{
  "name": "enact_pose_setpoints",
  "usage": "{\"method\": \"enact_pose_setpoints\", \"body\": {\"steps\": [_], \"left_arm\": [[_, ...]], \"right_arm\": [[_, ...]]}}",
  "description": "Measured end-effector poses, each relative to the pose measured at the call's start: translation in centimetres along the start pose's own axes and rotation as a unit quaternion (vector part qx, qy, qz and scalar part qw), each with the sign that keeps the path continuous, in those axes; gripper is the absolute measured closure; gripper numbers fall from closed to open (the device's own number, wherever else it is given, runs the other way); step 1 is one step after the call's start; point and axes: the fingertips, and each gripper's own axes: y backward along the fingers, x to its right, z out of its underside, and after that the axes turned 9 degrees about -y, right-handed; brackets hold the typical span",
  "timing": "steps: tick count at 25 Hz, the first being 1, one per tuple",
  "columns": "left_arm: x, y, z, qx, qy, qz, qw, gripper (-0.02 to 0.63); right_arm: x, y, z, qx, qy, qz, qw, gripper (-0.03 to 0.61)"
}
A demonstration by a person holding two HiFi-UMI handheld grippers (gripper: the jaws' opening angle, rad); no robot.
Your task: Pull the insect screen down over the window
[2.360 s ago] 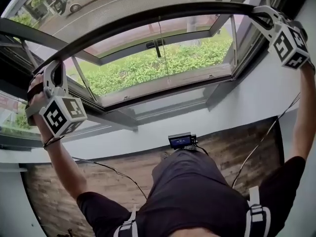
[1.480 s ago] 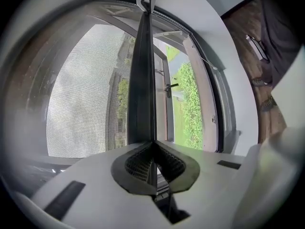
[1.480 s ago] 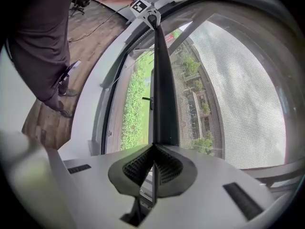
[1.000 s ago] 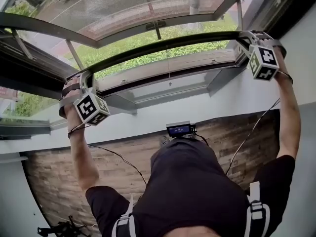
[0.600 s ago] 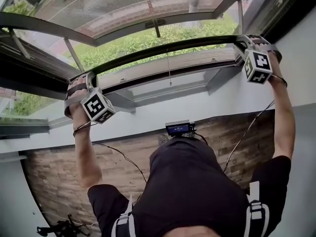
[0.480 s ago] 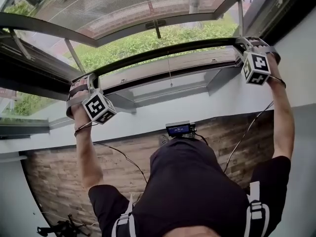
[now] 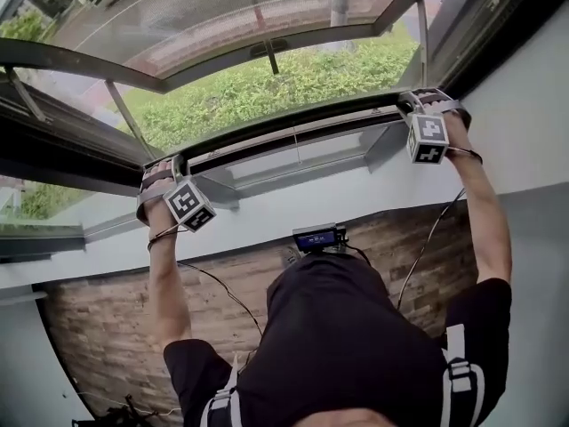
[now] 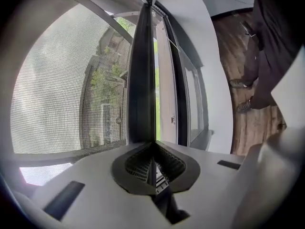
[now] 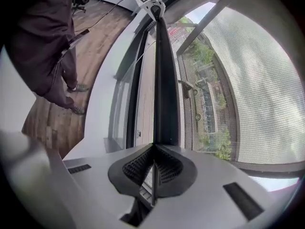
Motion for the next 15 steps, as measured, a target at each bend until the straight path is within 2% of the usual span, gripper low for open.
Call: {"method": "enact_pose_setpoints", "body": {"steps": [8,11,15], "left_arm": [[2.3,-2.0,0.5,-0.018,-0.003,0.009,0.9998,0.598],[2.7,-2.6,0.4,-0.021,-0.007,0.002,0.9997,0.598],[3.8,-3.4,-0.1,-0.022,-0.006,0.02,0.9995,0.598]], "right_arm": [[-1.7,-1.6,-1.1,-0.013,0.003,0.009,1.0,0.565],[-2.1,-1.6,-1.0,-0.017,0.003,0.003,1.0,0.565],[-3.4,-2.3,-0.8,-0.029,-0.001,-0.016,0.999,0.565]]}}
